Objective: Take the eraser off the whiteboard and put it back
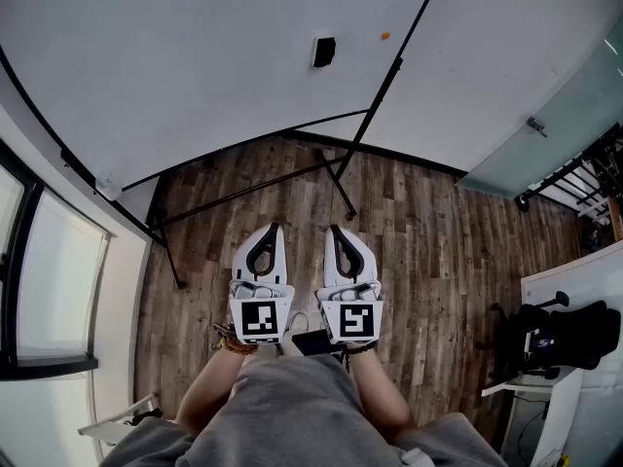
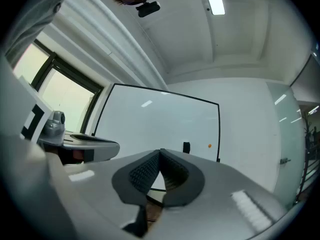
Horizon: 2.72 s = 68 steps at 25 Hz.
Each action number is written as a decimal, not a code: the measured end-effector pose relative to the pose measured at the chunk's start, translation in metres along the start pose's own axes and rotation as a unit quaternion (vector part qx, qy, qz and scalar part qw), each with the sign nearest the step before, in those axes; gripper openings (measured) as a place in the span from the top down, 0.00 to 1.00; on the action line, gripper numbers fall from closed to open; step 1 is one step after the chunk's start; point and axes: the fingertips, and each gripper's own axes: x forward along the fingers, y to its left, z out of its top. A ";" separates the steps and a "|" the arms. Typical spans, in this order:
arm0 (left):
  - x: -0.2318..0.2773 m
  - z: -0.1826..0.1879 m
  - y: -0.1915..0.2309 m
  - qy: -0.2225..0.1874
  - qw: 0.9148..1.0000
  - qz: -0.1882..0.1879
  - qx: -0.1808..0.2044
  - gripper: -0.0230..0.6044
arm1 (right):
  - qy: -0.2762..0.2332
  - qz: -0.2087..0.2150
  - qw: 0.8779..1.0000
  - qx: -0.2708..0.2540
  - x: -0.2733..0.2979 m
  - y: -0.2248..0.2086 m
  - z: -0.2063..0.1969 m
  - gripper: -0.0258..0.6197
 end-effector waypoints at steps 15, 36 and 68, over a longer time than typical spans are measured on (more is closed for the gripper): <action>-0.046 0.006 0.012 0.011 0.999 -0.026 -0.032 0.96 | 0.008 -0.011 1.000 0.009 -0.023 0.029 0.008 0.94; -0.017 -0.021 0.033 0.036 0.999 -0.017 -0.018 0.96 | 0.016 -0.010 0.999 0.030 0.024 0.009 -0.019 0.94; 0.202 -0.049 0.006 0.057 0.998 0.031 0.014 0.96 | 0.014 0.024 0.998 0.056 0.185 -0.161 -0.079 0.94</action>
